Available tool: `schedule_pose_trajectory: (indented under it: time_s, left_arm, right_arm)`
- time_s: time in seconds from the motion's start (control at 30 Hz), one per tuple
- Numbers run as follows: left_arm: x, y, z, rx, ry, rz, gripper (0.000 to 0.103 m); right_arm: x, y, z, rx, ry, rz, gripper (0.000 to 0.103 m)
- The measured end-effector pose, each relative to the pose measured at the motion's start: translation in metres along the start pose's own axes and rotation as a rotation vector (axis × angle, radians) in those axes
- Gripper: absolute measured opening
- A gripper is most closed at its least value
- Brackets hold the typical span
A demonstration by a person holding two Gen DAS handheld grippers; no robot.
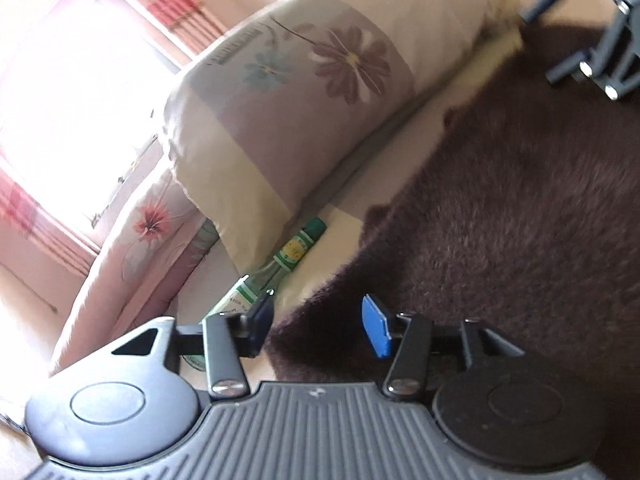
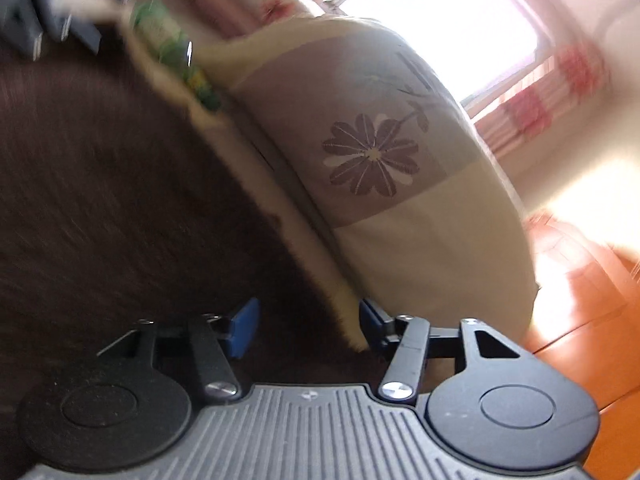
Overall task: Fold clothes
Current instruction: 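Lay the folded hem down and open both tools, then raise both tools above the half-folded sweater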
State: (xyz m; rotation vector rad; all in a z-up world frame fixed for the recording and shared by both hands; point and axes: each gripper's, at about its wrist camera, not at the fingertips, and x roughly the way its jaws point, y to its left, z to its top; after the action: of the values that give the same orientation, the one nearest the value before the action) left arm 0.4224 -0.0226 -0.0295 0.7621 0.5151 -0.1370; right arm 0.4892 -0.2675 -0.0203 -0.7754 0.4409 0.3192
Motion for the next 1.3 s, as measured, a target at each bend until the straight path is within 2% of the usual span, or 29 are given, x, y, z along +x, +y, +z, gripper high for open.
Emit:
schedule_pose_trajectory:
  time_s: [0.07, 0.1, 0.13, 0.23, 0.27, 0.33, 0.4, 0.5, 0.6, 0.63, 0.7, 0.77, 0.8, 0.83, 0.9, 0.97, 1.07, 1.13, 1.2, 1.3]
  left_arm:
    - [-0.012, 0.004, -0.003, -0.067, -0.014, -0.069, 0.067]
    - [-0.015, 0.005, -0.004, -0.1, -0.018, -0.117, 0.069]
    - [-0.018, 0.006, -0.004, -0.133, -0.021, -0.167, 0.07]
    - [-0.023, 0.005, -0.024, -0.248, 0.043, -0.338, 0.07]
    - [-0.023, 0.009, -0.027, -0.274, 0.054, -0.353, 0.071]
    - [-0.022, 0.017, -0.033, -0.327, 0.077, -0.383, 0.073]
    - [-0.022, 0.025, -0.04, -0.38, 0.099, -0.413, 0.072]
    - [-0.023, 0.037, -0.048, -0.458, 0.132, -0.457, 0.073]
    - [-0.026, 0.049, -0.026, -0.482, 0.083, -0.464, 0.074]
    - [-0.019, 0.052, -0.018, -0.5, 0.076, -0.474, 0.074]
    - [0.014, 0.055, 0.004, -0.554, 0.083, -0.506, 0.074]
    - [0.042, 0.055, 0.013, -0.597, 0.113, -0.531, 0.075]
    - [0.056, 0.052, 0.014, -0.592, 0.137, -0.502, 0.074]
    - [0.07, 0.05, 0.012, -0.576, 0.171, -0.456, 0.074]
    - [0.095, 0.051, -0.001, -0.614, 0.245, -0.409, 0.074]
    - [0.103, 0.063, -0.016, -0.71, 0.223, -0.444, 0.073]
    - [0.1, 0.074, -0.018, -0.742, 0.236, -0.444, 0.069]
    - [0.082, 0.076, -0.013, -0.715, 0.229, -0.451, 0.068]
    - [0.059, 0.076, -0.008, -0.676, 0.208, -0.466, 0.069]
    - [0.015, 0.068, -0.013, -0.654, 0.169, -0.588, 0.075]
  right_arm:
    - [-0.018, -0.01, -0.007, 0.101, -0.004, 0.064, 0.069]
    - [-0.03, -0.01, -0.014, 0.14, -0.004, 0.102, 0.07]
    - [-0.044, -0.008, -0.022, 0.174, -0.003, 0.142, 0.071]
    - [-0.067, -0.008, -0.047, 0.278, 0.017, 0.236, 0.071]
    - [-0.071, -0.01, -0.058, 0.323, 0.027, 0.261, 0.072]
    - [-0.079, -0.015, -0.081, 0.415, 0.048, 0.308, 0.083]
    - [-0.079, -0.027, -0.1, 0.496, 0.045, 0.352, 0.083]
    - [-0.084, -0.038, -0.09, 0.526, 0.03, 0.37, 0.084]
    - [-0.085, -0.048, -0.073, 0.544, 0.008, 0.376, 0.089]
    - [-0.078, -0.052, -0.063, 0.548, -0.009, 0.375, 0.094]
    - [-0.056, -0.059, -0.041, 0.566, -0.026, 0.368, 0.096]
    - [-0.029, -0.063, -0.027, 0.6, -0.004, 0.349, 0.096]
    - [-0.013, -0.064, -0.024, 0.62, 0.022, 0.335, 0.096]
    - [0.002, -0.065, -0.024, 0.632, 0.059, 0.322, 0.096]
    - [0.031, -0.067, -0.028, 0.653, 0.141, 0.283, 0.093]
    - [0.051, -0.073, -0.04, 0.704, 0.172, 0.284, 0.093]
    - [0.053, -0.084, -0.046, 0.782, 0.152, 0.301, 0.092]
    - [0.04, -0.09, -0.043, 0.804, 0.129, 0.3, 0.092]
    - [0.015, -0.092, -0.042, 0.824, 0.085, 0.343, 0.093]
    - [-0.03, -0.087, -0.049, 0.843, 0.033, 0.472, 0.099]
